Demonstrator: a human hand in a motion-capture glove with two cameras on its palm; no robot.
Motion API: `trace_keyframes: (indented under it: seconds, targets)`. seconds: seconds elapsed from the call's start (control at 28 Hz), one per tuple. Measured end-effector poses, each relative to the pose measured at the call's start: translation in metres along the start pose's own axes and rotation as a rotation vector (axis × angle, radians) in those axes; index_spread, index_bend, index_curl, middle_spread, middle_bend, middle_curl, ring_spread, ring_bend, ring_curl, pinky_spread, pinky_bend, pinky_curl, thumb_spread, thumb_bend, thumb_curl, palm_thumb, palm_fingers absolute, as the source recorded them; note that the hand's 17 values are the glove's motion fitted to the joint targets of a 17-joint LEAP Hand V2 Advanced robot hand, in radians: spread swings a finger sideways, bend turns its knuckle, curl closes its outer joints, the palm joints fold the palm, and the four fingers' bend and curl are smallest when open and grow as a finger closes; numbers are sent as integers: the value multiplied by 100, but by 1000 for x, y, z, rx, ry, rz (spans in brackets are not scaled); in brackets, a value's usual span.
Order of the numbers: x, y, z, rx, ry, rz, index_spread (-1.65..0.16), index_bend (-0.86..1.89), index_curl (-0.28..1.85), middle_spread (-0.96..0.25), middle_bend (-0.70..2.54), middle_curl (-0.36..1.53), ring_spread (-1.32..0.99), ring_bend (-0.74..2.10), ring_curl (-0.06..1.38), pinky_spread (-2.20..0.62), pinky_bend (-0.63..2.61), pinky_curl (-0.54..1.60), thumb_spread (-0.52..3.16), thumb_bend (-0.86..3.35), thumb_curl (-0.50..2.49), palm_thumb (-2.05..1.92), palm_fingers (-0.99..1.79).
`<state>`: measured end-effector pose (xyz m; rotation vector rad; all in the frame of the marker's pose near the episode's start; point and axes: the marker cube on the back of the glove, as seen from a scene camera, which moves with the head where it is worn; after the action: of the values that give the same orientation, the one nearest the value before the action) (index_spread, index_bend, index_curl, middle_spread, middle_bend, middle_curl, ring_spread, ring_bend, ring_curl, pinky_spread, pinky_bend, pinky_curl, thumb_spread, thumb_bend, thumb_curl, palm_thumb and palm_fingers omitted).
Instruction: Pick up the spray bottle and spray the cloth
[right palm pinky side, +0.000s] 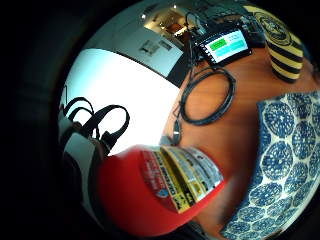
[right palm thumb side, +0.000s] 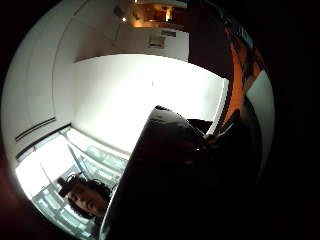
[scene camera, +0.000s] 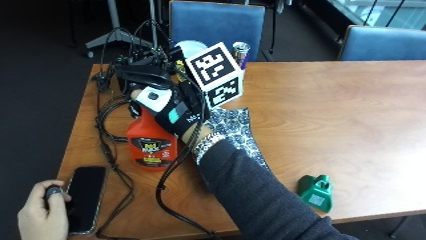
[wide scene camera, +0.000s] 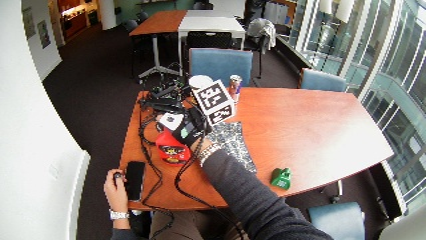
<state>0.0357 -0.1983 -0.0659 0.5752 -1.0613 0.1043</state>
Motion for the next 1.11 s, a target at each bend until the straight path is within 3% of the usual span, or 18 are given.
trace_keyframes:
  seconds: [0.68,0.96,1.11]
  targets:
    - [43,39,9,-96,-46,122,-34,21,63,-24,62,52,-26,61,48,-29,41,38,27,-3,83,94,132]
    - [53,46,-2,-193,60,171,-32,12,57,-25,55,50,-23,61,47,-9,26,36,43,-6,77,90,100]
    - [59,55,-21,-211,196,203,-34,1,50,-21,45,47,-17,54,47,6,34,40,60,-7,71,81,60]
